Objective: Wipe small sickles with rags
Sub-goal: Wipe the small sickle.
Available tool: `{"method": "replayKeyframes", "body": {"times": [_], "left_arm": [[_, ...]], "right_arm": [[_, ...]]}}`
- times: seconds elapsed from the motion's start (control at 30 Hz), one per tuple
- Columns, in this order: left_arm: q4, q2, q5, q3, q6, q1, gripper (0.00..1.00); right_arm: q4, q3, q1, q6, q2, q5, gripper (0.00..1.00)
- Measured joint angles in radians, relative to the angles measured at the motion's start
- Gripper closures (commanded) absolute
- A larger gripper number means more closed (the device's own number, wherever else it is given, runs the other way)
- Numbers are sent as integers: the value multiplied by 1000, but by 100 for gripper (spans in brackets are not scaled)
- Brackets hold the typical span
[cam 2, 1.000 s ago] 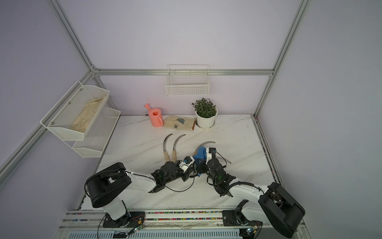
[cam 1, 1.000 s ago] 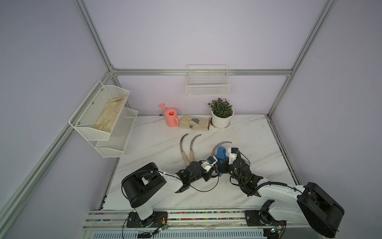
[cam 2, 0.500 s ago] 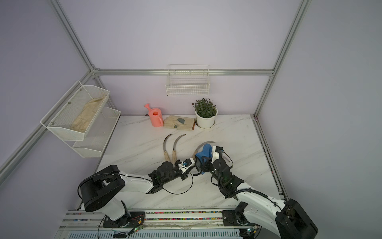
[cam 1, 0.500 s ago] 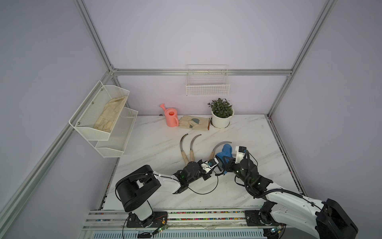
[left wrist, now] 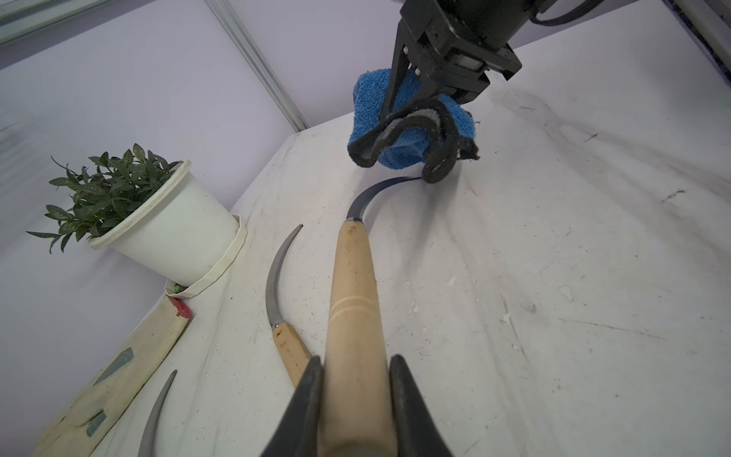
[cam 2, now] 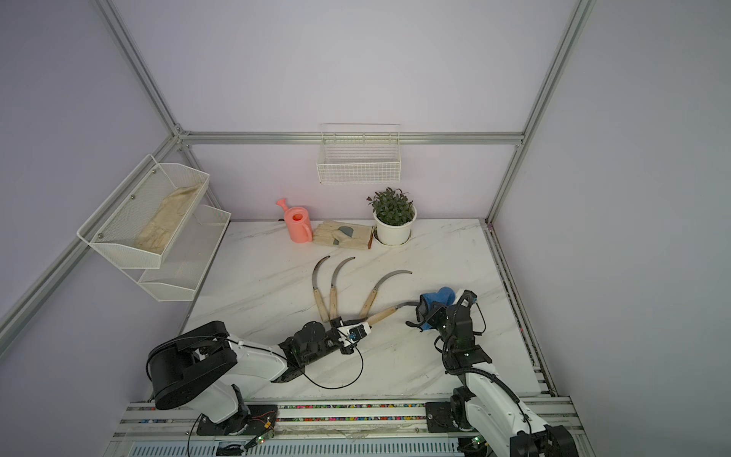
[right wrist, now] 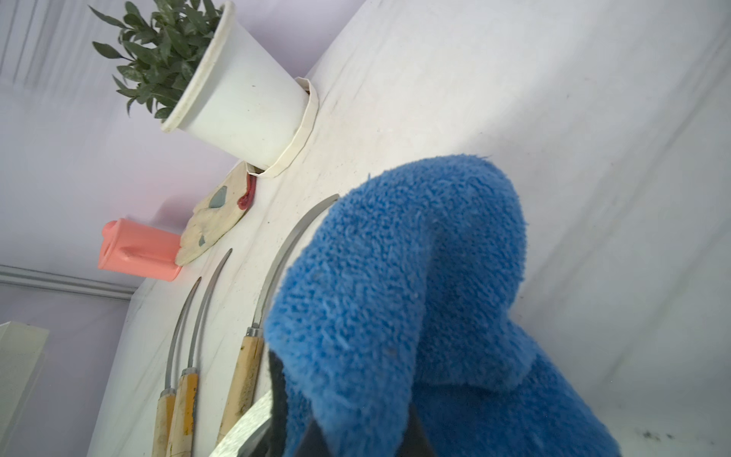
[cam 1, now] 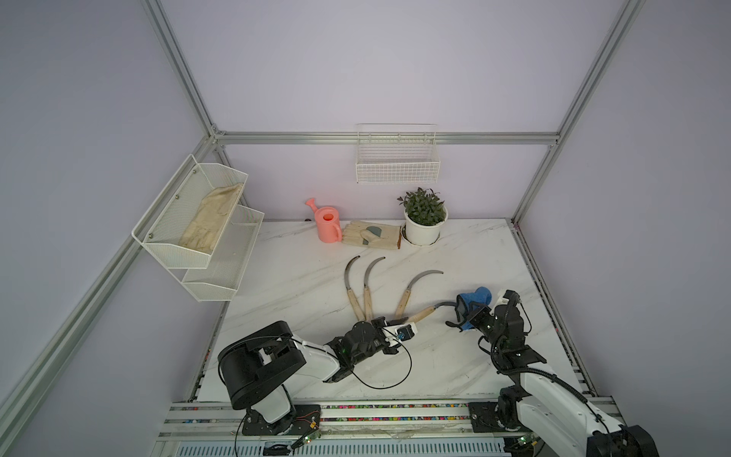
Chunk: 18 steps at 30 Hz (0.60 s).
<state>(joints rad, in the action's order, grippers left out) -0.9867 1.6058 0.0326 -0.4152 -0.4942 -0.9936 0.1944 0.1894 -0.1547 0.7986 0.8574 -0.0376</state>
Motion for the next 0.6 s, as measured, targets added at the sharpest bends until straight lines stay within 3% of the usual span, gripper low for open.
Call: {"method": "replayKeyframes", "body": {"times": [0.4,0.6], "left_arm": [[-27,14,34,3,-50,-21,100],[-45,14,68,3,-53,-26,100]], "right_arm": [[262,-50,5,50,249,152,100],[451,-5,-5,26,439,303,100]]}}
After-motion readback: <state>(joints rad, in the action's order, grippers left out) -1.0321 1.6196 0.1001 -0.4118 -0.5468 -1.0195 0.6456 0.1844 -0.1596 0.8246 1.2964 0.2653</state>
